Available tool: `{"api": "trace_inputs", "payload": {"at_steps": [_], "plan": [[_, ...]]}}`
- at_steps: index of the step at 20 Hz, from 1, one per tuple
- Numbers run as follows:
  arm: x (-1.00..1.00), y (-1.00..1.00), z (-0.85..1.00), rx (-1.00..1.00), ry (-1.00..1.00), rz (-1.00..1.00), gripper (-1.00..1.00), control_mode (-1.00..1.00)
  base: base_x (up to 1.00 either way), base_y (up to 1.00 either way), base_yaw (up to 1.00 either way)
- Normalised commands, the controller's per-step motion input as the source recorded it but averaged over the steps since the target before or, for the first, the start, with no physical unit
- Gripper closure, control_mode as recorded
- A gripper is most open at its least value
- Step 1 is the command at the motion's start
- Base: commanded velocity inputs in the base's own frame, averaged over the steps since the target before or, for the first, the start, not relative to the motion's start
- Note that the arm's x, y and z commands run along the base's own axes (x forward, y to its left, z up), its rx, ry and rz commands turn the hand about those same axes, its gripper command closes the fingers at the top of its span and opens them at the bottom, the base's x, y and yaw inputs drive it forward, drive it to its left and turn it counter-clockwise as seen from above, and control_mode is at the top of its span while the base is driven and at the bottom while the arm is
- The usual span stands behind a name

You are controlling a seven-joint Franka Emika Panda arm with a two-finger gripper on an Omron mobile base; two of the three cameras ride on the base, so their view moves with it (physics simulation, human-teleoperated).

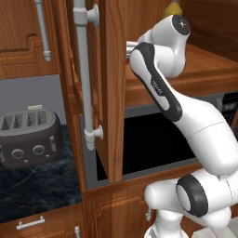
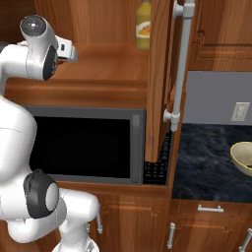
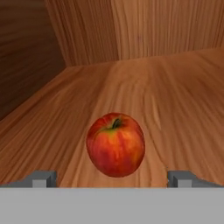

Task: Open the cabinet. Pick the kiwi and apple from the cabinet and place them into the bowl. Then close the cabinet.

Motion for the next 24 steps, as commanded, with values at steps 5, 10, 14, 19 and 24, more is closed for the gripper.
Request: {"api": "trace_inputs", "payload": {"at_steps": [5, 10, 14, 19, 24], "plan": [[0.40, 0.11, 0.00, 0.00, 0.00, 0.00, -1.00, -1.00, 0.00, 0.00, 0.00], [0.27, 0.05, 0.00, 0.00, 0.00, 0.00, -1.00, -1.00, 0.00, 0.00, 0.00], [0.18, 0.00, -0.03, 0.00, 0.00, 0.00, 1.00, -1.00, 0.00, 0.00, 0.00], [0.02, 0.00, -0.05, 0.00, 0.00, 0.00, 1.00, -1.00, 0.00, 0.00, 0.00], [0.00, 0.00, -0.01, 0.00, 0.04, 0.00, 1.00, -1.00, 0.00, 0.00, 0.00]]}}
